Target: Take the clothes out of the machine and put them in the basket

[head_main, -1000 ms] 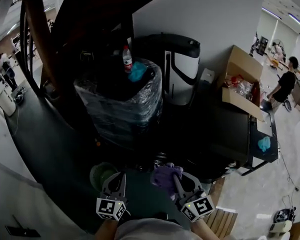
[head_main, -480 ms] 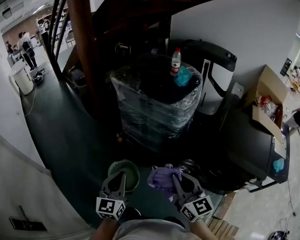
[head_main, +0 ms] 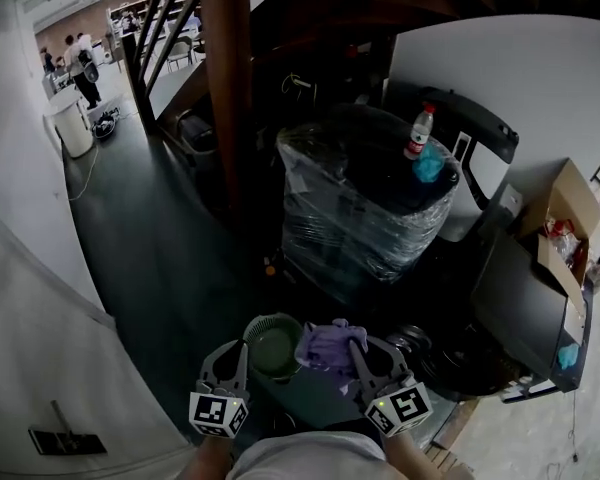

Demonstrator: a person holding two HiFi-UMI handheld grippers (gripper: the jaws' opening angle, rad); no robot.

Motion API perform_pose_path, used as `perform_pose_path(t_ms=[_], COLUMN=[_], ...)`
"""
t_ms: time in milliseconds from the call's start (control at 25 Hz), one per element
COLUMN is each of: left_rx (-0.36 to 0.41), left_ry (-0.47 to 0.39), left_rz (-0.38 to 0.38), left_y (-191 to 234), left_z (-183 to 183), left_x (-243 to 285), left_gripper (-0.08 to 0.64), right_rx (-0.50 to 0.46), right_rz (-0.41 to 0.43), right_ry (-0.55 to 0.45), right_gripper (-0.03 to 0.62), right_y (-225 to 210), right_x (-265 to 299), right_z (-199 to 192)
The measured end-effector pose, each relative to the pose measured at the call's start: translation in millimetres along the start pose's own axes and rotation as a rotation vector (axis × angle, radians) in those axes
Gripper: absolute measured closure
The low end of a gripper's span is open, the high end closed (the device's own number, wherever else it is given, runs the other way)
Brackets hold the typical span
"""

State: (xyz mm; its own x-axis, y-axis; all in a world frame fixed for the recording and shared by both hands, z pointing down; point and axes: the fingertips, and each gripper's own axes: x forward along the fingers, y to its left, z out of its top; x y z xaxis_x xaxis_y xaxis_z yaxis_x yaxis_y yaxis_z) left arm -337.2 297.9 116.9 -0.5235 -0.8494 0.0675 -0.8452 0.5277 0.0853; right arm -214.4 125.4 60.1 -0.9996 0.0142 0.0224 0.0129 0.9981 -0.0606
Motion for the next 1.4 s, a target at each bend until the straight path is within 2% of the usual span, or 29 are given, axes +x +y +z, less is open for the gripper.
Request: perform_pose_path(t_ms=[280, 560, 680, 1120, 1400], left_rx=[-0.051, -0.070, -0.078, -0.076, -0.084], left_ry=[-0.012, -0.015, -0.010, -0.015, 0.017], left_rz=[0.106, 0.224, 0.300, 0.544, 0.648], left_y=[44.3, 60.3, 64.5, 46.8, 26.4], left_z=[-12.2, -16.7, -18.3, -9.8, -14.0], left_x=[-21.0, -17.2, -14.1, 22.6, 34.9], left_gripper=[0.538, 0.538, 0.537, 0.537, 0.538], right_rx=[-0.006, -0.014, -0.008, 0.022, 0.024], right_rz=[0.115, 0.281, 0.367, 0.685, 0.798], right_ry=[0.034, 0.060, 0.076, 0.102, 0.140], right_gripper=[0.557, 0.557, 0.557, 0.555, 0.555], right_y=[30.7, 39.5, 39.7, 20.3, 3.8], right_x=[50.9, 95.3, 111.7, 166.0, 183.0], right_z=[-8.2, -14.0, -20.0, -24.8, -32.4])
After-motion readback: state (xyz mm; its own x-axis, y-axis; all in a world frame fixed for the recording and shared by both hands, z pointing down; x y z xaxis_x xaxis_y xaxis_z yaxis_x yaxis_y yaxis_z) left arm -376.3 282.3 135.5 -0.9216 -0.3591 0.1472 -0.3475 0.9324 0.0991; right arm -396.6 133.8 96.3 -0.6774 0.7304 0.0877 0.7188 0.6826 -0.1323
